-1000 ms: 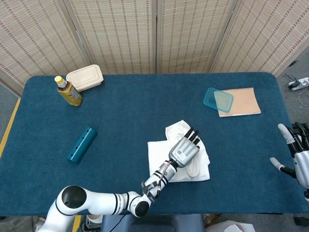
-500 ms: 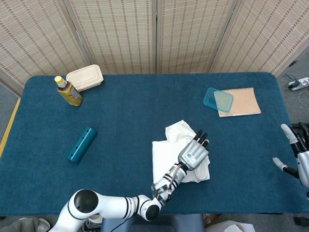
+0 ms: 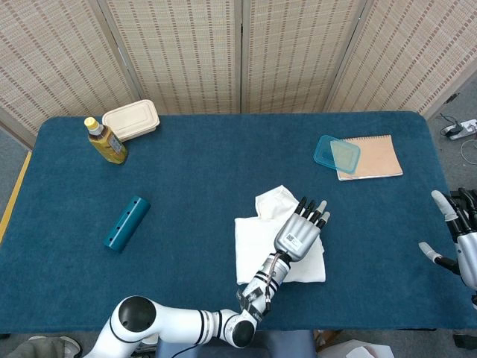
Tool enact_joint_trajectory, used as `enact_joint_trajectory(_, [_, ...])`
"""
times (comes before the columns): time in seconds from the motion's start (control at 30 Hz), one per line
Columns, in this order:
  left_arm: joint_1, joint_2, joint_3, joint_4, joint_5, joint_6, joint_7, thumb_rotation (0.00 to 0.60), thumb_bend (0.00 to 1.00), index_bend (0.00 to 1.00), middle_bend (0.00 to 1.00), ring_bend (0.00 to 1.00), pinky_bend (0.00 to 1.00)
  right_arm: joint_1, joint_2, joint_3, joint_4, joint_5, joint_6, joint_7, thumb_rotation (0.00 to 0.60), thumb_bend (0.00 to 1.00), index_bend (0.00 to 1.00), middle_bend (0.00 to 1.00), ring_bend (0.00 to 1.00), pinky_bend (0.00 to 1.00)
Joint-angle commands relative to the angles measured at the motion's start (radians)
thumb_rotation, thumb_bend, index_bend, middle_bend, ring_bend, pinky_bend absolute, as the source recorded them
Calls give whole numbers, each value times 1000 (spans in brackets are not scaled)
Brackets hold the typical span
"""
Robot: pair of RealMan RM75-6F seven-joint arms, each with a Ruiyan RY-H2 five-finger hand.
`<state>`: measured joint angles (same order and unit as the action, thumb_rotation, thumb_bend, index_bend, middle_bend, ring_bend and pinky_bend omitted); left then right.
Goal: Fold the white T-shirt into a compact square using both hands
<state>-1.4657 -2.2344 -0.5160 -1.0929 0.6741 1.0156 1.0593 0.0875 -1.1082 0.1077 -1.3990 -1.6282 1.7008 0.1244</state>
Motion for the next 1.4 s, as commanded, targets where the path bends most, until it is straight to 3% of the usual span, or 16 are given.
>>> enact_joint_trajectory(0.03, [44, 43, 6, -64, 2, 20, -32, 600, 96, 0, 0, 0, 0, 2, 2, 1, -3, 1, -4, 2, 600, 68, 100, 174, 42, 0])
enact_joint_trajectory(0.4, [293, 297, 136, -379, 87, 162, -146, 600, 96, 0, 0, 0, 0, 24, 41, -17, -39, -20, -58, 6, 600, 84, 120, 176, 60, 48])
enact_joint_trajectory(0.6, [471, 483, 236, -532, 177, 252, -273, 600, 96, 0, 0, 0, 0, 37, 74, -22, -80, -22, -91, -6, 600, 117, 154, 194, 71, 87])
enact_joint_trajectory(0.9, [703, 716, 414, -593, 372, 340, -504, 600, 100, 17, 0, 0, 0, 54, 111, -45, -128, 1, -181, -24, 600, 178, 155, 209, 113, 179])
enact_joint_trajectory(1.4, [1021, 920, 553, -598, 585, 553, -795, 600, 102, 71, 0, 0, 0, 70, 98, -93, -152, 19, -291, -9, 600, 233, 155, 200, 114, 188])
